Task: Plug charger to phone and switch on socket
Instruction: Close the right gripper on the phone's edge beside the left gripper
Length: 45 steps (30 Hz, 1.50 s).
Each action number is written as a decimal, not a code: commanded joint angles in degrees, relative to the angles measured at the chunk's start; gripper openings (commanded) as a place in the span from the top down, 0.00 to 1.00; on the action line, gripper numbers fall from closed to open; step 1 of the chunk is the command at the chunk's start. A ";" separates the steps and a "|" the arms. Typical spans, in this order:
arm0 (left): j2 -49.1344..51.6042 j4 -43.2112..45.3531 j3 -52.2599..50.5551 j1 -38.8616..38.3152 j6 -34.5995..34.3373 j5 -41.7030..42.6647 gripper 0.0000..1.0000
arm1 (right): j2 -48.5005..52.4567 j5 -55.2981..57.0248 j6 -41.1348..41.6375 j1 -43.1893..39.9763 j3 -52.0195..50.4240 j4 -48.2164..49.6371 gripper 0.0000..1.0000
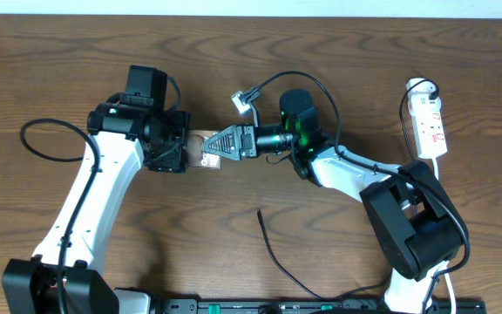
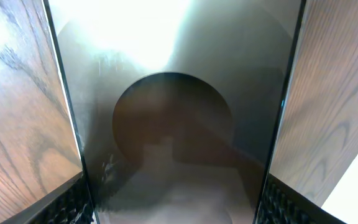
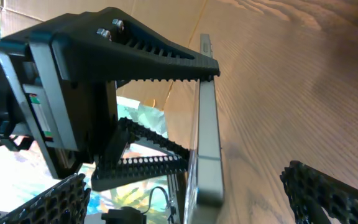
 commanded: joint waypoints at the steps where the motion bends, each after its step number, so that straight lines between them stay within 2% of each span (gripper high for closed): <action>1: -0.52 0.09 0.61 -1.22 -3.56 0.57 0.93 | 0.39 1.18 -1.40 1.16 0.55 -0.24 0.01; 6: -0.52 1.18 0.61 -3.19 -3.91 -0.39 0.92 | 0.39 4.72 0.37 2.23 0.55 -2.34 0.04; 11: -0.52 1.57 0.61 -4.02 -3.91 -0.46 0.92 | 0.39 6.84 0.42 3.63 0.55 -3.17 0.25; 12: -0.52 1.55 0.61 -4.13 -3.89 -0.46 0.93 | 0.39 7.08 0.42 3.89 0.55 -3.17 0.34; 15: -0.52 1.53 0.61 -4.13 -3.87 -0.44 0.93 | 0.39 7.19 0.42 4.22 0.55 -3.17 0.44; 19: -0.52 1.53 0.61 -4.15 -3.87 -0.42 0.93 | 0.39 7.56 0.39 4.48 0.55 -3.17 0.47; 25: -0.52 1.53 0.61 -4.57 -3.87 -0.39 0.92 | 0.39 7.54 0.39 4.52 0.55 -3.19 0.61; 31: -0.52 1.53 0.61 -4.79 -3.87 -0.42 0.93 | 0.39 7.76 0.22 4.92 0.55 -3.19 0.67; 34: -0.52 1.53 0.61 -4.79 -3.87 -0.42 0.92 | 0.39 7.74 0.22 4.94 0.55 -3.19 0.76; 38: -0.52 1.55 0.61 -5.05 -3.87 -0.39 0.93 | 0.39 7.76 0.22 5.01 0.55 -3.19 0.83; 45: -0.52 1.57 0.61 -6.05 -3.87 -0.42 0.93 | 0.39 7.76 0.22 5.16 0.55 -3.19 0.84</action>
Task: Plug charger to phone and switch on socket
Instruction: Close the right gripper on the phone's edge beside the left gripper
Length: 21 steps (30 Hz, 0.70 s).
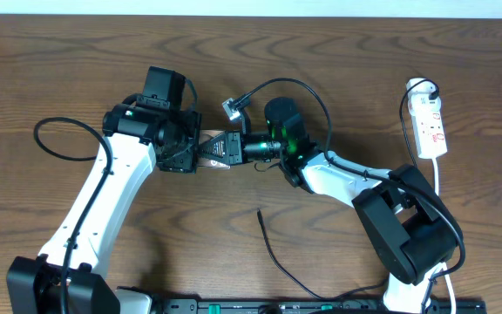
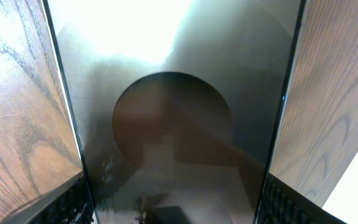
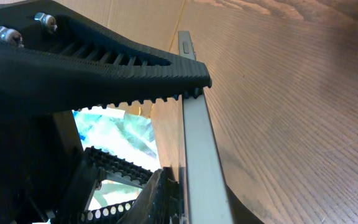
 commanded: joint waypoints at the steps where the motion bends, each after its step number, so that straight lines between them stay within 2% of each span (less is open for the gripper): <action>1: -0.52 0.26 0.61 -1.55 -0.46 2.05 0.93 | 0.39 -0.20 -0.44 1.25 0.55 0.13 0.84; 6: -0.52 0.26 0.61 -1.64 -0.46 2.05 0.93 | 0.39 -0.20 -0.44 1.25 0.55 0.13 0.85; 11: -0.52 0.24 0.61 -1.64 -0.44 2.03 0.92 | 0.39 -0.20 -0.44 1.22 0.55 0.13 0.95; 21: -0.52 0.22 0.61 -1.64 -0.26 1.81 0.92 | 0.39 -0.22 -0.42 1.22 0.55 0.13 0.99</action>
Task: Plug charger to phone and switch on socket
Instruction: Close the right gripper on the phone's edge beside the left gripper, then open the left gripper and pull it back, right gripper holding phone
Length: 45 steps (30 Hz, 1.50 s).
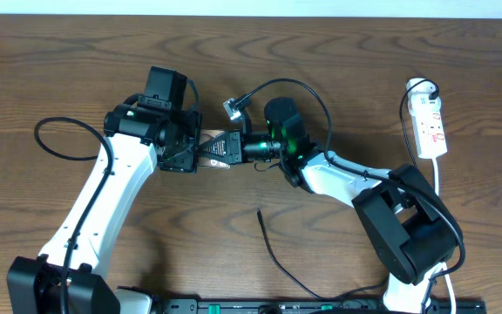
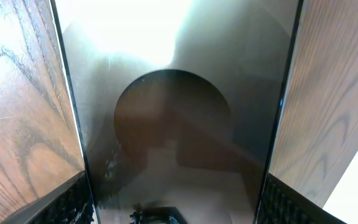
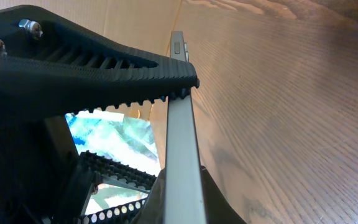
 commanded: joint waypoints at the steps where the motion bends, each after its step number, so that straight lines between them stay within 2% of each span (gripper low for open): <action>1: -0.52 0.00 0.61 -1.25 -0.09 2.40 0.93 | 0.37 -1.01 -1.53 1.25 0.55 0.59 0.99; 3: -0.52 -0.13 0.61 -1.25 -0.09 2.16 0.92 | 0.37 -1.03 -1.53 1.25 0.55 0.59 0.99; 5: -0.52 -0.28 0.61 -1.25 -0.09 2.14 0.79 | 0.37 -1.05 -1.53 1.25 0.55 0.59 0.99; 7: -0.52 -0.28 0.61 -1.25 -0.07 2.14 0.63 | 0.37 -1.05 -1.53 1.18 0.55 0.59 0.99; 9: -0.52 -0.17 0.61 -1.25 0.98 2.14 0.38 | 0.37 -1.07 -1.53 1.07 0.55 0.59 0.99; 10: -0.52 -0.22 0.61 -1.22 1.90 2.14 0.29 | 0.37 -1.14 -1.51 0.96 0.55 0.59 0.99; 12: -0.52 -0.22 0.61 -1.14 3.80 2.16 0.15 | 0.37 -1.53 -1.49 0.55 0.55 0.59 0.99; 13: -0.52 -0.22 0.61 -1.07 4.68 2.21 0.12 | 0.37 -1.84 -1.36 0.20 0.55 0.59 0.99; 19: -0.52 -0.20 0.61 -1.07 6.84 2.93 0.10 | 0.37 -3.21 -1.33 -3.06 0.55 -0.26 0.99; 23: -0.52 0.22 0.61 -1.07 7.43 5.35 0.10 | 0.37 -3.19 -1.36 -6.19 0.55 -4.46 0.99; 29: -0.52 3.08 0.61 0.87 14.64 9.44 0.09 | 0.37 -3.21 -1.31 -12.07 0.55 -10.64 0.99; 32: -0.52 3.48 0.61 2.82 18.99 11.02 0.09 | 0.37 -3.43 1.42 -14.71 0.55 -11.45 0.99; 35: -0.52 4.31 0.61 4.79 25.49 11.04 0.10 | 0.37 -3.89 7.48 -17.35 0.55 -11.37 0.99; 40: -0.52 7.82 0.61 6.88 37.88 11.08 0.09 | 0.37 -4.90 22.80 -20.76 0.55 -10.78 0.99; 45: -0.52 10.01 0.61 7.08 40.26 9.46 0.10 | 0.37 -7.56 39.65 -21.24 0.55 -4.37 0.99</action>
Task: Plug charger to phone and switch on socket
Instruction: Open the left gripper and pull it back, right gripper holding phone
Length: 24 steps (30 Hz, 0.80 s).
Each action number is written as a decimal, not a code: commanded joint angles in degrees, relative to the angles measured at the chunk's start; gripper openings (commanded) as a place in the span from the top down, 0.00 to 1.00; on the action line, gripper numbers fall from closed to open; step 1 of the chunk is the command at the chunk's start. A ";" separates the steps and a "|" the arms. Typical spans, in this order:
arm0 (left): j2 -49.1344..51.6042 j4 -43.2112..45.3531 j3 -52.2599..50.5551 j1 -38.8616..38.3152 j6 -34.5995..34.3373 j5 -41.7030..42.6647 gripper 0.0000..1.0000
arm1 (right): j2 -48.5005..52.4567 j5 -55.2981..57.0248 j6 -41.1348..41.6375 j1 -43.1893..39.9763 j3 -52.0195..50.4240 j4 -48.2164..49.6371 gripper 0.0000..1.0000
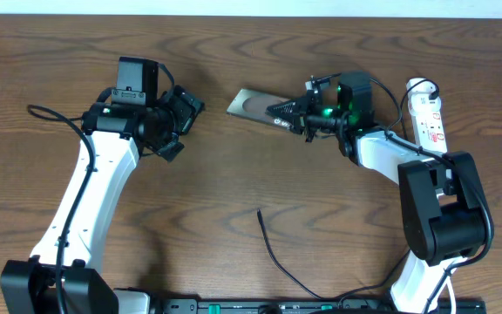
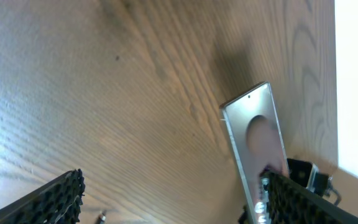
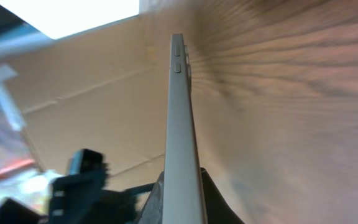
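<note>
The phone (image 1: 253,104), a thin silver slab, is held off the table at the far middle, and my right gripper (image 1: 284,112) is shut on its right end. In the right wrist view the phone (image 3: 179,118) shows edge-on between the jaws. My left gripper (image 1: 184,125) stands open to the left of it, apart from it; its view shows the phone (image 2: 252,134) beyond the fingers (image 2: 51,200). The black charger cable (image 1: 274,251) lies loose on the near middle of the table. A white power strip (image 1: 428,118) lies at the far right.
The strip's white lead (image 1: 438,174) runs down the right side behind my right arm. A black rail (image 1: 303,306) runs along the table's front edge. Bare wood (image 1: 234,183) lies between the arms.
My left gripper has let go of the phone, opened and drawn back to the left. My right gripper, still shut on the phone, now holds it further right and toward the far edge.
At first my left gripper held the phone at the table's middle while my right gripper stood open around its other end. Then both grippers gripped it together. Now the right gripper alone holds it, nearer the power strip.
</note>
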 commanded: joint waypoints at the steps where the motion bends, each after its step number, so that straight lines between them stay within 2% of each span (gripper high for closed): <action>1: -0.52 1.64 0.61 0.20 5.27 -1.29 0.10 | 0.17 -4.72 17.22 0.37 0.61 5.60 0.99; 5: -0.13 5.51 0.61 0.20 4.11 -1.40 0.10 | 0.17 -2.56 27.21 2.05 0.61 19.19 0.99; 8: 1.38 7.58 0.61 0.20 -1.95 -1.31 0.09 | 0.17 1.79 31.91 3.63 0.61 30.95 0.99; 11: 3.98 9.51 0.61 0.22 -7.89 1.03 0.10 | 0.17 4.35 33.81 4.33 0.61 35.56 0.99; 17: 10.95 23.50 0.61 1.68 -8.09 19.39 0.10 | 0.17 4.87 32.22 3.72 0.61 32.09 0.99; 20: 12.02 24.11 0.61 3.61 -7.19 23.71 0.11 | 0.17 5.03 30.29 2.80 0.61 31.39 0.99; 24: 11.85 23.98 0.61 6.75 -1.53 28.50 0.25 | 0.17 5.03 29.53 1.03 0.61 31.41 0.99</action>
